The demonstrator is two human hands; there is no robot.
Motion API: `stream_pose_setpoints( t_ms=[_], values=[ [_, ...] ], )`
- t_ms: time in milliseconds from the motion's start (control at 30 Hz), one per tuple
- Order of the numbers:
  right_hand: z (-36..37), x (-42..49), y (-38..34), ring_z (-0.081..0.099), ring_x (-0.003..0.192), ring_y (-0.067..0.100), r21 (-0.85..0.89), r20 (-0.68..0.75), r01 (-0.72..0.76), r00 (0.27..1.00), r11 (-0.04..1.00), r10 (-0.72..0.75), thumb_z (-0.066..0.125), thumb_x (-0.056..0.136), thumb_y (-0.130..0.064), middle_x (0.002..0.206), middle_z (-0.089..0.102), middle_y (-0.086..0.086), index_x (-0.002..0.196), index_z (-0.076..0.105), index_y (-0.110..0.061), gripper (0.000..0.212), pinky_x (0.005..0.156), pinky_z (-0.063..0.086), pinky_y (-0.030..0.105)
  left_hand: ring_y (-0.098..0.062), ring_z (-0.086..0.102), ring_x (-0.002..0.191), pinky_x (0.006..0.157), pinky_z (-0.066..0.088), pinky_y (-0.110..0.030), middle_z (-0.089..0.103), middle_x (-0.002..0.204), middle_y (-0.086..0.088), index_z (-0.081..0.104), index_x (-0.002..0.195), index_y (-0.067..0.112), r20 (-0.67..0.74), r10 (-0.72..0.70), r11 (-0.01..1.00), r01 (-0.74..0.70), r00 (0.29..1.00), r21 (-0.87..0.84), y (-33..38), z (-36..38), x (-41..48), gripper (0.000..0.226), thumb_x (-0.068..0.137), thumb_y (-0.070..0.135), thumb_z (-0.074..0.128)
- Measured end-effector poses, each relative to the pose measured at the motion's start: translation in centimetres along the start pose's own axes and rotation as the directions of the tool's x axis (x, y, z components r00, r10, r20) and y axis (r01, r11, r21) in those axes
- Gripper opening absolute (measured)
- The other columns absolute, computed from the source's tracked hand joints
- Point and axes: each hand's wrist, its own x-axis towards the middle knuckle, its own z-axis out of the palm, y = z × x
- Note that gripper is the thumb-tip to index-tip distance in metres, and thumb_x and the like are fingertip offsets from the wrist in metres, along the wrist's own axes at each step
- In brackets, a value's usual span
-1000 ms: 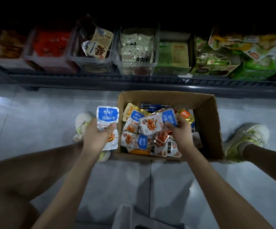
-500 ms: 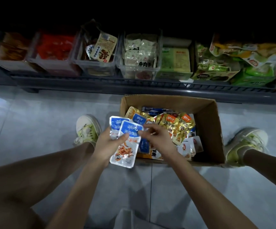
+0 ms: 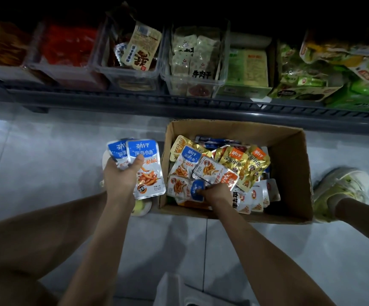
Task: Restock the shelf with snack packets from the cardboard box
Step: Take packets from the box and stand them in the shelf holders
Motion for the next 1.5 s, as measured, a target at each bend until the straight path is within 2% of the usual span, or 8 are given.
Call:
stream_pose_setpoints(
  t_ms=[200, 433, 600, 733, 867, 1000, 1233, 1500],
  values=[
    [-2.4, -1.9, 0.2, 0.064, 0.066, 0.023, 0.426, 0.091, 0.070, 0.989, 0.902, -0.119, 0.081, 0.073, -0.011, 0.080, 0.068, 0.012, 0.062, 0.057, -0.010, 0.027, 0.056, 0.054, 0.033, -0.023, 0.071, 0.086, 0.077, 0.058, -0.045, 0.071, 0.103, -0.004, 0.059, 0.110, 0.014, 0.045, 0.032, 0.999, -0.032, 0.998, -0.002, 0.9, 0.2, -1.4, 0.031, 0.084, 0.019, 0.072],
    [-8.6, -7.7, 0.1, 0.072, 0.081, 0.029, 0.676, 0.231, 0.073, 0.924, 0.733, -0.305, 0.070, 0.080, 0.002, 0.098, 0.070, 0.017, 0.073, 0.054, -0.004, 0.018, 0.060, 0.061, 0.033, -0.020, 0.069, 0.089, 0.072, 0.056, -0.034, 0.070, 0.106, -0.003, 0.058, 0.115, 0.012, 0.125, 0.158, 0.987, -0.160, 0.979, 0.007, 3.0, -0.7, -5.5, 0.034, 0.084, 0.020, 0.071],
    [-12.7, -12.4, -0.1, 0.071, 0.082, 0.028, 0.740, 0.085, 0.224, 0.904, 0.635, -0.418, 0.060, 0.086, 0.007, 0.108, 0.066, 0.019, 0.102, 0.057, -0.005, 0.020, 0.057, 0.058, 0.032, -0.019, 0.070, 0.088, 0.076, 0.056, -0.037, 0.072, 0.102, -0.002, 0.061, 0.112, 0.014, 0.199, 0.251, 0.968, -0.245, 0.947, -0.051, 6.0, -1.8, -9.4, 0.030, 0.084, 0.019, 0.071],
    [-16.5, -16.8, -1.8, 0.066, 0.066, 0.016, 0.714, -0.078, 0.399, 0.862, 0.575, -0.501, 0.055, 0.091, 0.003, 0.087, 0.069, 0.009, 0.102, 0.058, -0.010, 0.017, 0.049, 0.051, 0.024, -0.024, 0.071, 0.086, 0.080, 0.056, -0.045, 0.074, 0.096, -0.005, 0.066, 0.105, 0.015, 0.244, 0.319, 0.947, -0.297, 0.916, -0.126, 9.3, -2.5, -12.2, 0.021, 0.085, 0.016, 0.071],
    [-20.3, -20.5, -4.3, 0.069, 0.064, 0.016, 0.762, -0.128, 0.436, 0.826, 0.479, -0.548, 0.053, 0.092, 0.000, 0.086, 0.070, 0.009, 0.102, 0.060, -0.011, 0.016, 0.044, 0.050, 0.025, -0.022, 0.072, 0.082, 0.069, 0.057, -0.037, 0.073, 0.094, -0.004, 0.062, 0.108, 0.010, 0.235, 0.377, 0.921, -0.338, 0.896, -0.192, 13.3, -2.4, -14.5, 0.026, 0.085, 0.016, 0.071],
    [-24.1, -23.5, -7.6, 0.069, 0.075, 0.019, 0.756, -0.209, 0.522, 0.764, 0.395, -0.610, 0.057, 0.087, 0.005, 0.091, 0.070, 0.010, 0.105, 0.061, -0.008, 0.022, 0.048, 0.051, 0.021, -0.019, 0.071, 0.084, 0.070, 0.058, -0.037, 0.071, 0.100, -0.004, 0.055, 0.113, 0.010, 0.212, 0.468, 0.878, -0.425, 0.858, -0.221, 18.0, -1.7, -15.8, 0.036, 0.083, 0.017, 0.073],
    [-29.6, -27.3, -14.3, 0.065, 0.057, 0.004, 0.578, -0.419, 0.743, 0.625, 0.337, -0.659, 0.063, 0.086, 0.002, 0.082, 0.069, 0.002, 0.100, 0.063, -0.007, 0.016, 0.049, 0.048, 0.017, -0.021, 0.070, 0.089, 0.075, 0.057, -0.040, 0.069, 0.103, -0.005, 0.053, 0.113, 0.010, 0.190, 0.565, 0.811, -0.499, 0.803, -0.304, 26.2, 0.1, -16.0, 0.031, 0.087, 0.016, 0.069],
    [-33.6, -27.4, -24.2, 0.066, 0.091, 0.015, 0.041, -0.614, 0.949, 0.271, 0.312, -0.742, 0.066, 0.087, -0.007, 0.104, 0.069, 0.003, 0.113, 0.063, -0.010, 0.026, 0.075, 0.055, 0.027, -0.018, 0.069, 0.089, 0.080, 0.057, -0.041, 0.069, 0.104, -0.002, 0.054, 0.108, 0.017, 0.110, 0.635, 0.754, -0.582, 0.765, -0.305, 33.3, 2.7, -13.3, 0.026, 0.087, 0.020, 0.068]
  ],
)
